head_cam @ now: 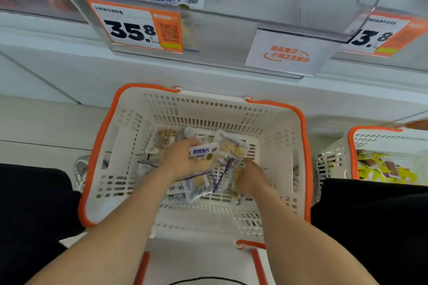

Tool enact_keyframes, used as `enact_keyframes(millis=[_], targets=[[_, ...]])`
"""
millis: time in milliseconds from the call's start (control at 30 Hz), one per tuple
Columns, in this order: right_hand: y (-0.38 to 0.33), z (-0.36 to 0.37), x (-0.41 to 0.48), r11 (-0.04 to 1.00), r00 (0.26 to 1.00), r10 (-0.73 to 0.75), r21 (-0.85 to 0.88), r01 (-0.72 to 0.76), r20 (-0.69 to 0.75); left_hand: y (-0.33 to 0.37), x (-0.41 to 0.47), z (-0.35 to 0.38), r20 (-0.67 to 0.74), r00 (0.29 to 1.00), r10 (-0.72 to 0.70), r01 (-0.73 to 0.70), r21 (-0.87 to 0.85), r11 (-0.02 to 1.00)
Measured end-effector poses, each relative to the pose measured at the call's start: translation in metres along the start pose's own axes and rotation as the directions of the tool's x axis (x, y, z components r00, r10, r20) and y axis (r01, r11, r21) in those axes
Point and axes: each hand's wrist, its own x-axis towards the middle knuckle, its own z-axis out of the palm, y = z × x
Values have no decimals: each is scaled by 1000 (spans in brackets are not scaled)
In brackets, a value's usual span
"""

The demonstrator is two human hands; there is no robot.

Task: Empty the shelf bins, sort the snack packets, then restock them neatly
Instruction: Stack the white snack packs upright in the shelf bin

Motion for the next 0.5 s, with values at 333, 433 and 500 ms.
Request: enact_keyframes(millis=[333,433,500], targets=[[-8,10,7,995,988,-51,-76,63,145,-16,9,-4,-141,989,-32,24,-57,998],[-24,1,-2,975,996,-83,210,73,37,-12,1,-9,-172,985,-33,20,-77,997],[-32,-8,-4,964,999,-35,263,43,-32,-8,-9,-13,-201,978,-50,34,-79,996]])
